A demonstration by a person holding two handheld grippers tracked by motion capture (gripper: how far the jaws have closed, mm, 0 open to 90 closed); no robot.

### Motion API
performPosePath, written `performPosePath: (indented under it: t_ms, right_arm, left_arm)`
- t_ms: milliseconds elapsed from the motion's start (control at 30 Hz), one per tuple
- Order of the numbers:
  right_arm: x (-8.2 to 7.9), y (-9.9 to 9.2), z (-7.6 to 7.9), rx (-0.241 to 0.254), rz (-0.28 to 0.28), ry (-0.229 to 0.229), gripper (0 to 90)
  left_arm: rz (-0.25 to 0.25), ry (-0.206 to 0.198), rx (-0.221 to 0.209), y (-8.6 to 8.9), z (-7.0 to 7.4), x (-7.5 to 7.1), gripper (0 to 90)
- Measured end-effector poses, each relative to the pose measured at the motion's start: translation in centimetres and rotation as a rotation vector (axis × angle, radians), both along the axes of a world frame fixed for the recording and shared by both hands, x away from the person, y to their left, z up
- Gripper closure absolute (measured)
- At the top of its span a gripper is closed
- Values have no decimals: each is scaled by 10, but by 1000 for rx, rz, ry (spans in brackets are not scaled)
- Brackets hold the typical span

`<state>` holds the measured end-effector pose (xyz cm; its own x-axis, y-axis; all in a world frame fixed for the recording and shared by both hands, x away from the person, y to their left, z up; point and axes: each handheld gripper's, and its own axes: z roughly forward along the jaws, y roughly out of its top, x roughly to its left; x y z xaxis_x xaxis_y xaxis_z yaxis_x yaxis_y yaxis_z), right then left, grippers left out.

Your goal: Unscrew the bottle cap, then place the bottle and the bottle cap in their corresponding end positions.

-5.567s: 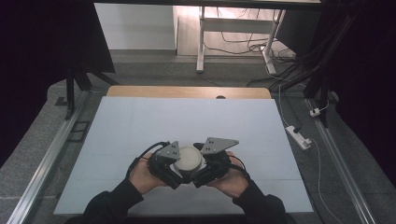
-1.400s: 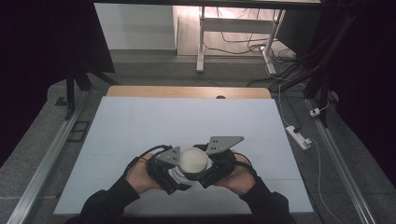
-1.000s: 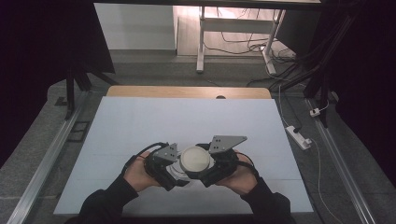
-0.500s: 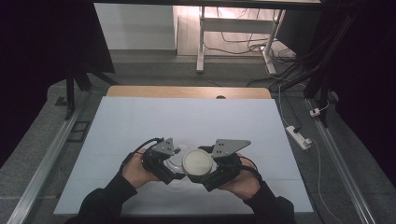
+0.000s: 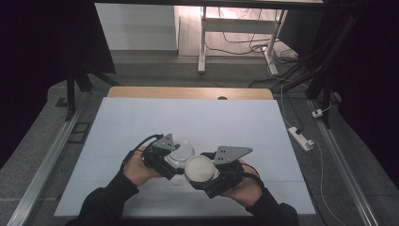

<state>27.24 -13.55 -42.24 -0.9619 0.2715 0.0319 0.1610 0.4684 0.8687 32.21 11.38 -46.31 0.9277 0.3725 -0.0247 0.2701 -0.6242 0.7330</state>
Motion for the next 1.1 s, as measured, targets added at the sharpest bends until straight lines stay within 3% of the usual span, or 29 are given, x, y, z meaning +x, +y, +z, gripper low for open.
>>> performPosePath:
  t_ms: [533, 1100]
  right_arm:
    - [-7, 3, -9, -16, 7, 3, 76]
    - [-8, 4, -28, -26, -13, 24, 76]
  left_arm:
    - [52, -20, -12, 2, 6, 15, 78]
    - [66, -36, -27, -5, 10, 37, 78]
